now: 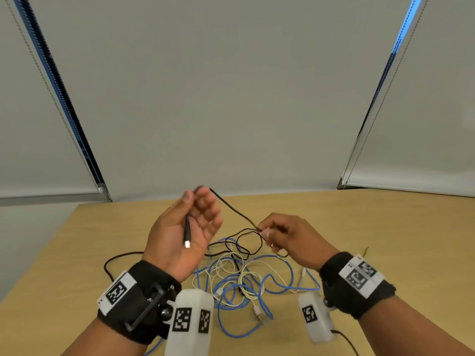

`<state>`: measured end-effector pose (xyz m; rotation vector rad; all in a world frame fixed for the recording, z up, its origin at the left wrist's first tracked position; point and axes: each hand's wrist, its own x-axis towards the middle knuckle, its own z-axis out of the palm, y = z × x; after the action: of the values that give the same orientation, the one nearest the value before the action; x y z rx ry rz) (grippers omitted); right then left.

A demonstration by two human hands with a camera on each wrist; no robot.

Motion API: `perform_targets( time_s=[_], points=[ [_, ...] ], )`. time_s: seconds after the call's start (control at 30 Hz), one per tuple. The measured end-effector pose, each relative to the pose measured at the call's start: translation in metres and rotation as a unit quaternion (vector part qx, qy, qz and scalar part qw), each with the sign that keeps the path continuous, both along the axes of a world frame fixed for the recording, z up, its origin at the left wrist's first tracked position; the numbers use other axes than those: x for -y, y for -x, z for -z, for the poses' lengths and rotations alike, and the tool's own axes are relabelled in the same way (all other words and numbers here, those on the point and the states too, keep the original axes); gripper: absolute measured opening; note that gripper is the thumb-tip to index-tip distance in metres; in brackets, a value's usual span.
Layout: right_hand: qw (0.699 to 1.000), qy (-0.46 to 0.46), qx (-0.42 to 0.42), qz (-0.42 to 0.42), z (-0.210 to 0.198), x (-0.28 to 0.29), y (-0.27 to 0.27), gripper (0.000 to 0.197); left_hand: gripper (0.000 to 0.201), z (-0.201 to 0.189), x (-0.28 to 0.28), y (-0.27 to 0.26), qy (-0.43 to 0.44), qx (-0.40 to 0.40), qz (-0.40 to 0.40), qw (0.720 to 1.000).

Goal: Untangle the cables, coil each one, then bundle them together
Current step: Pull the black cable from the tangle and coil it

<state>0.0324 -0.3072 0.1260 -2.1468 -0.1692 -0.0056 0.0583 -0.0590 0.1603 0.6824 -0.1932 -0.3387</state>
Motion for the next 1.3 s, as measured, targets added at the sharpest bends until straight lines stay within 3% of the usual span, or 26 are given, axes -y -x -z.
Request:
perform_targets(
  time_s=[0.1,0.17,0.2,0.27,0.33,0.37,0.4,0.5,0.6,0.7,0.83,0.97,1.07,1.13,1.17,1.23,1.27,1.3],
  points=[
    [0.998,0.011,-0.019,-0.060,0.016,-0.026,0.009,0.009,0.026,-0.012,0.003,-0.008,0.042,0.044,-0.082,0.995],
    [0.996,0.010,-0.017,-0.090,0.017,-0.040,0.012,0.008,0.021,-0.014,0.002,-0.013,-0.047,0.093,-0.166,0.981],
    [0.995,0.009,-0.019,-0.098,0.013,-0.045,0.014,0.010,0.019,-0.013,0.001,-0.016,-0.132,0.125,-0.214,0.960],
    [0.993,0.002,-0.019,-0.116,0.000,-0.048,0.016,0.008,0.017,-0.006,-0.006,-0.021,-0.337,0.206,-0.277,0.876],
    [0.993,0.001,0.014,-0.120,-0.020,-0.047,0.015,0.007,0.015,0.007,-0.012,-0.021,-0.511,0.267,-0.236,0.783],
    [0.993,0.006,0.039,-0.112,-0.030,-0.045,0.012,0.008,0.015,0.014,-0.013,-0.018,-0.557,0.278,-0.184,0.760],
    [0.993,0.010,0.064,-0.097,-0.040,-0.042,0.008,0.010,0.021,0.020,-0.012,-0.014,-0.572,0.277,-0.122,0.762],
    [0.993,-0.015,0.102,-0.060,-0.057,-0.037,-0.004,0.012,0.036,0.028,-0.004,0.006,-0.444,0.208,0.037,0.871],
    [0.989,-0.105,0.091,-0.044,-0.054,-0.036,-0.009,0.011,0.035,0.023,-0.001,0.016,-0.300,0.161,0.069,0.938],
    [0.980,-0.183,0.071,-0.017,-0.038,-0.034,-0.013,0.009,0.032,0.011,-0.004,0.017,-0.168,0.124,0.069,0.976],
    [0.976,-0.212,0.029,-0.035,-0.012,-0.042,-0.011,0.008,0.035,-0.009,-0.005,0.015,-0.037,0.096,0.036,0.994],
    [0.972,-0.224,-0.045,-0.064,0.012,-0.059,-0.004,0.014,0.028,-0.026,-0.007,0.002,0.028,0.106,-0.041,0.993],
    [0.971,-0.203,-0.068,-0.105,0.016,-0.069,0.001,0.013,0.023,-0.033,-0.011,-0.015,-0.025,0.141,-0.148,0.979],
    [0.979,-0.143,-0.059,-0.131,0.006,-0.075,0.006,0.014,0.023,-0.030,-0.016,-0.024,-0.171,0.184,-0.239,0.938],
    [0.983,-0.119,-0.043,-0.137,-0.003,-0.077,0.007,0.014,0.024,-0.025,-0.018,-0.028,-0.283,0.215,-0.268,0.896],
    [0.989,-0.074,0.015,-0.129,-0.025,-0.078,0.009,0.015,0.025,-0.010,-0.018,-0.032,-0.451,0.278,-0.226,0.818],
    [0.991,-0.051,0.047,-0.117,-0.037,-0.077,0.008,0.016,0.025,-0.002,-0.017,-0.031,-0.482,0.288,-0.178,0.808],
    [0.991,-0.032,0.075,-0.102,-0.049,-0.075,0.005,0.016,0.025,0.005,-0.015,-0.027,-0.485,0.283,-0.133,0.817]
  ],
)
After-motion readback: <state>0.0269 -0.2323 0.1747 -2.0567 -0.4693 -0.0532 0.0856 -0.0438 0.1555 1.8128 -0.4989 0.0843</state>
